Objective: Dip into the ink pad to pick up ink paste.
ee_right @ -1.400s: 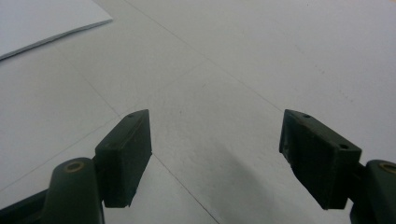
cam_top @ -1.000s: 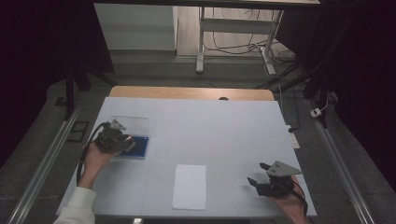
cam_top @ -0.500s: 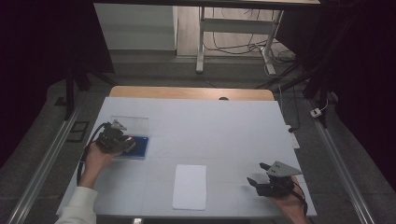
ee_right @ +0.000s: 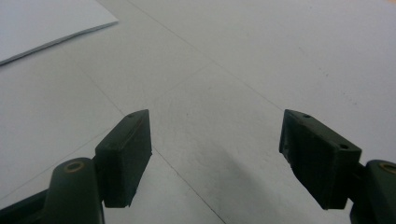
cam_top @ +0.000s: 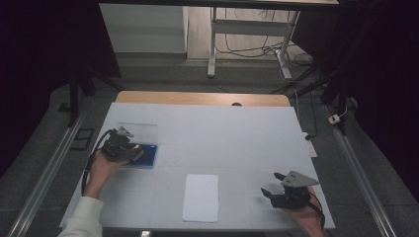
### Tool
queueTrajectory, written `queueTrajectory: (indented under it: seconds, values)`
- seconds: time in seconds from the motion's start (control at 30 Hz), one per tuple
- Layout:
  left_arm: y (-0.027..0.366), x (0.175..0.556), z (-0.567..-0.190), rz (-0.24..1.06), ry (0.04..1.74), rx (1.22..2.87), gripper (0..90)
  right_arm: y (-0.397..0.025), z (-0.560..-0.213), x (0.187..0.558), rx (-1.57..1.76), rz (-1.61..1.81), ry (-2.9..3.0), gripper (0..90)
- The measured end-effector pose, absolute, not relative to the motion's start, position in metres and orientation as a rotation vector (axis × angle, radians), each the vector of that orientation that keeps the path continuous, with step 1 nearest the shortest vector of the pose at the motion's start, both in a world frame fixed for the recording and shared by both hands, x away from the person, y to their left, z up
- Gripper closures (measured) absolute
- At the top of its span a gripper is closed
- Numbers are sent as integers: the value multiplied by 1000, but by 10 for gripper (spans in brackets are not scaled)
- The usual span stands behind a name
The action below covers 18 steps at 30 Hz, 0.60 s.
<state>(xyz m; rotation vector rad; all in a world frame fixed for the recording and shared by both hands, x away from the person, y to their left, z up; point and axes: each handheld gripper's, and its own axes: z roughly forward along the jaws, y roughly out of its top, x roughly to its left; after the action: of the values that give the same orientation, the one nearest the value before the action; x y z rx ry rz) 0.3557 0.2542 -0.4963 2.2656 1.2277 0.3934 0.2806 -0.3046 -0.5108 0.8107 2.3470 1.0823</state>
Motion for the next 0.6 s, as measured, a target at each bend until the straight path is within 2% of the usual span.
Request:
queueTrajectory:
  seconds: [0.6]
  values:
    - [255, 356, -497, 390, 1234, 2260, 712, -304, -511, 280, 811, 1078, 2351, 248]
